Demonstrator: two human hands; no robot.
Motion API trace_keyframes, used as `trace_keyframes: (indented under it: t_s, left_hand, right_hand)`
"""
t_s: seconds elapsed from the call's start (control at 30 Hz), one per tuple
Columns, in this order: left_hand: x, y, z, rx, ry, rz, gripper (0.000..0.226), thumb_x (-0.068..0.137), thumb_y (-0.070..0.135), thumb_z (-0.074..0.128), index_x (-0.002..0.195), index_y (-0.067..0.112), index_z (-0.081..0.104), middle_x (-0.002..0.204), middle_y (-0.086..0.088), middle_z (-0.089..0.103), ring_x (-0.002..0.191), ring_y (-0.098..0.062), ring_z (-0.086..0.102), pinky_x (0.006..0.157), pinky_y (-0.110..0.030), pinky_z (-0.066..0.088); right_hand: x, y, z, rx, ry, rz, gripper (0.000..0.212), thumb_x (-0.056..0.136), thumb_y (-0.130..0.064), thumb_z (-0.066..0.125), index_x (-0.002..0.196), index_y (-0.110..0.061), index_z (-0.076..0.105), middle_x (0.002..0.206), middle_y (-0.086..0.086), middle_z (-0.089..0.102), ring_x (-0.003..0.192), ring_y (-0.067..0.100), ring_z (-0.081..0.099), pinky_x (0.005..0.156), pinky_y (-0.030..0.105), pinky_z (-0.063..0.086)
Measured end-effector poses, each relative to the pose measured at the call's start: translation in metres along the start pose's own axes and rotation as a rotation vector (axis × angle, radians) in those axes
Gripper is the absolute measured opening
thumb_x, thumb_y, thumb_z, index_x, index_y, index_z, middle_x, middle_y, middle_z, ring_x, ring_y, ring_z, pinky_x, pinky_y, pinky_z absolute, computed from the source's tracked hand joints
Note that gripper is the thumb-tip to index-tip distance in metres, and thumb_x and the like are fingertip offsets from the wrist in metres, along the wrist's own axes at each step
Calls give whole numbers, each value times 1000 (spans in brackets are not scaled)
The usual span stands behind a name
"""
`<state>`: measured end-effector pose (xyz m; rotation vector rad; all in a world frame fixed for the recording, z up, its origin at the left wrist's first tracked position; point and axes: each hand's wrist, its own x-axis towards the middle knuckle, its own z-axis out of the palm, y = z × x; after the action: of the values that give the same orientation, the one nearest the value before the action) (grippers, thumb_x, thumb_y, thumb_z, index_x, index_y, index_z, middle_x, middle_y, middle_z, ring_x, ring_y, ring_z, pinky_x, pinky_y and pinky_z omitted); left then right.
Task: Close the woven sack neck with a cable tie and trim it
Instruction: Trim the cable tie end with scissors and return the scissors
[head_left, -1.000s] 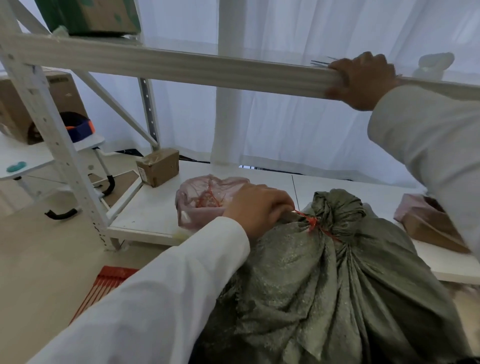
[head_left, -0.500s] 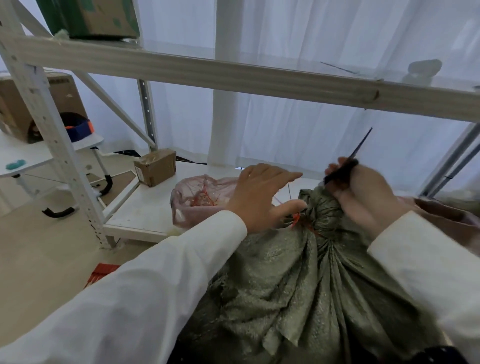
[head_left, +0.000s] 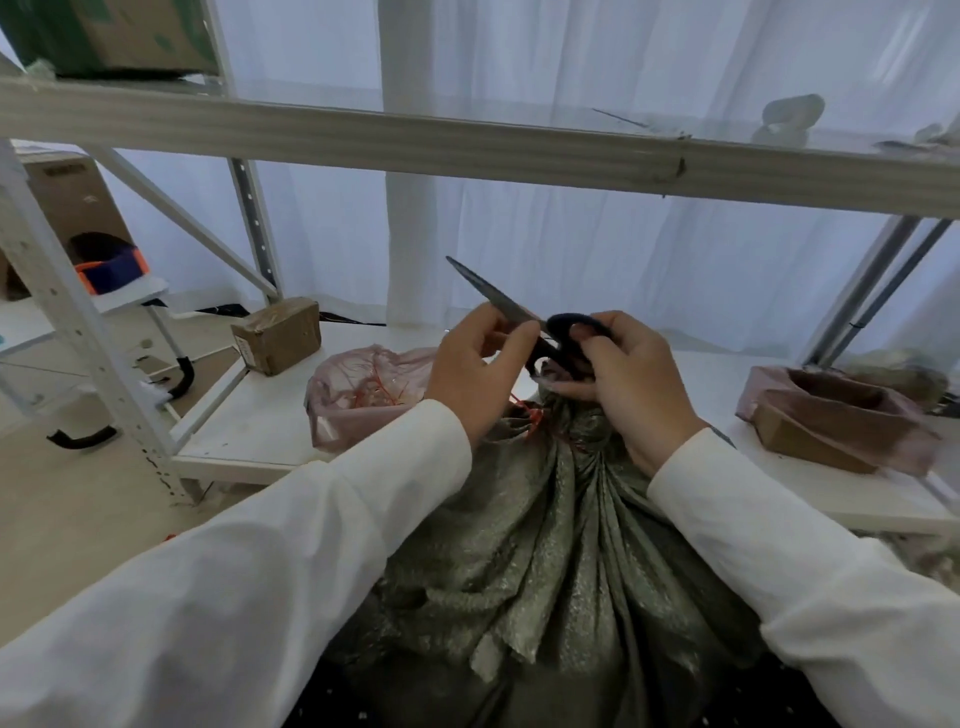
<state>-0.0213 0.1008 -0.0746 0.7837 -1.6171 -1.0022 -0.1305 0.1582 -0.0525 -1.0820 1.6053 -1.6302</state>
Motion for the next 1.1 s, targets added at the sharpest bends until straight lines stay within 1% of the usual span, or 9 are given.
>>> trace_keyframes:
  t_s: [0.13, 0.23, 0.3, 0.4, 0.53, 0.67, 0.83, 0.97, 1.1]
  left_hand:
    - [11, 0, -8, -364, -60, -285, 25, 93, 17, 50, 72, 25, 61, 61, 15, 66, 68, -5, 59, 71, -25, 43]
    - [16, -3, -17, -345, -204, -253, 23, 88, 23, 56, 69, 27, 68, 67, 15, 68, 78, -10, 60, 87, -33, 39]
    - [16, -1, -20, -316, -244, -224, 22, 82, 26, 58, 66, 32, 72, 67, 17, 70, 78, -4, 62, 91, -33, 39]
    - [18, 2, -22, -312, -237, -182, 33, 91, 18, 52, 69, 30, 72, 63, 18, 69, 70, 6, 62, 87, -24, 40]
    - [13, 6, -21, -153, -323, -42, 24, 93, 12, 47, 81, 23, 65, 59, 20, 67, 65, 9, 59, 69, -9, 45]
    - [8, 6, -18, -95, -318, 26, 22, 93, 12, 50, 84, 24, 66, 67, 19, 68, 71, 7, 61, 70, -10, 47]
    - [7, -7, -23, 306, -291, 177, 30, 90, 35, 43, 100, 22, 69, 85, 14, 61, 85, -2, 56, 80, -19, 40]
    - [10, -23, -35, 540, -461, 153, 30, 82, 38, 52, 91, 16, 72, 74, 14, 56, 78, -11, 54, 77, -27, 41]
    - [13, -31, -41, 384, -448, 10, 8, 81, 20, 67, 74, 22, 67, 69, 10, 59, 70, -10, 58, 76, -28, 47]
  right_hand:
    - [-9, -10, -4, 379, -240, 310, 22, 92, -30, 49, 81, -15, 60, 81, 3, 68, 67, 12, 65, 57, 25, 56]
    - [-10, -19, -11, 499, -296, 490, 32, 89, -38, 49, 72, -13, 60, 75, 4, 67, 66, 14, 64, 59, 25, 56]
    - [-11, -17, -9, 339, -297, 448, 23, 89, -26, 52, 70, -14, 58, 72, 3, 61, 63, 12, 59, 57, 21, 54]
    - [-13, -11, -3, 54, -430, 342, 13, 81, -26, 63, 73, -16, 60, 72, 0, 56, 66, 9, 52, 68, 20, 49]
    - [-15, -7, -4, 50, -565, 323, 24, 68, -31, 65, 87, -16, 66, 81, -2, 65, 71, 5, 59, 72, 20, 48]
    - [-17, -7, -3, 95, -490, 309, 2, 80, -13, 64, 81, -14, 66, 80, 3, 66, 68, 8, 59, 50, 12, 47]
    - [-18, -10, -2, 132, -423, 328, 8, 82, -20, 62, 78, -14, 65, 69, -5, 64, 45, 0, 44, 31, 11, 30]
    - [-23, -10, -7, 194, -560, 450, 62, 49, -69, 62, 79, -15, 57, 66, -5, 58, 44, 5, 44, 35, 16, 35]
    - [-32, -4, -11, 303, -806, 625, 87, 33, -81, 66, 85, -12, 58, 77, 2, 59, 55, 12, 52, 40, 21, 42]
